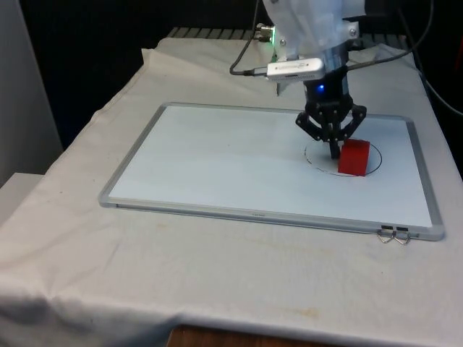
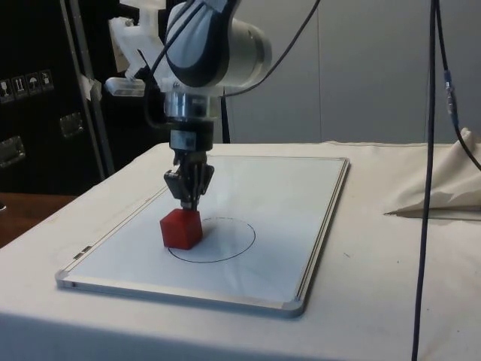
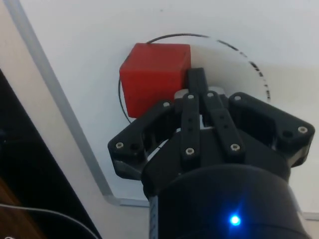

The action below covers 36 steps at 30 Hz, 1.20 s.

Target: Push the cube into the marked area.

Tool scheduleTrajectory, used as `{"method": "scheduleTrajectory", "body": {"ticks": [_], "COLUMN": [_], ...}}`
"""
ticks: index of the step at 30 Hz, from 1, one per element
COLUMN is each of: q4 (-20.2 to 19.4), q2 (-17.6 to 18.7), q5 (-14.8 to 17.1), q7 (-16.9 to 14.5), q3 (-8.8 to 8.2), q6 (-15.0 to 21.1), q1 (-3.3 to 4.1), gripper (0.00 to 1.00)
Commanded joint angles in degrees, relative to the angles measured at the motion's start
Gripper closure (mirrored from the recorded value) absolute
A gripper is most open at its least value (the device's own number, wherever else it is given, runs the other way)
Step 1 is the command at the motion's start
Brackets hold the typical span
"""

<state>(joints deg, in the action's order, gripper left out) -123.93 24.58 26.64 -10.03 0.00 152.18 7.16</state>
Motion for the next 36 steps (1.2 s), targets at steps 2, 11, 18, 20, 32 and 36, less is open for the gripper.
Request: {"method": "scheduleTrajectory", "body": {"ticks": [2, 11, 18, 20, 32, 36], "q4": [0.40, 0.86, 1.49, 2.06, 6.88, 8.94], "q2": [0.52, -0.40, -0.97, -0.57, 1.66, 3.09], "q5": [-0.86, -0.34, -1.32, -1.89, -2.41, -3.21], "q7": [0.97, -0.80, -0.86, -0.57, 2.12, 4.24], "q3": [-0.17, -1.49, -3.61, -3.95, -1.66, -1.03], "q6": [0.34, -1.15, -2.92, -2.92, -2.75, -3.09], "q1": [0.52, -0.74, -0.63, -0.57, -0.52, 0.40], "gripper": [1.00, 1.00, 1.00, 1.00, 1.00, 1.00]}}
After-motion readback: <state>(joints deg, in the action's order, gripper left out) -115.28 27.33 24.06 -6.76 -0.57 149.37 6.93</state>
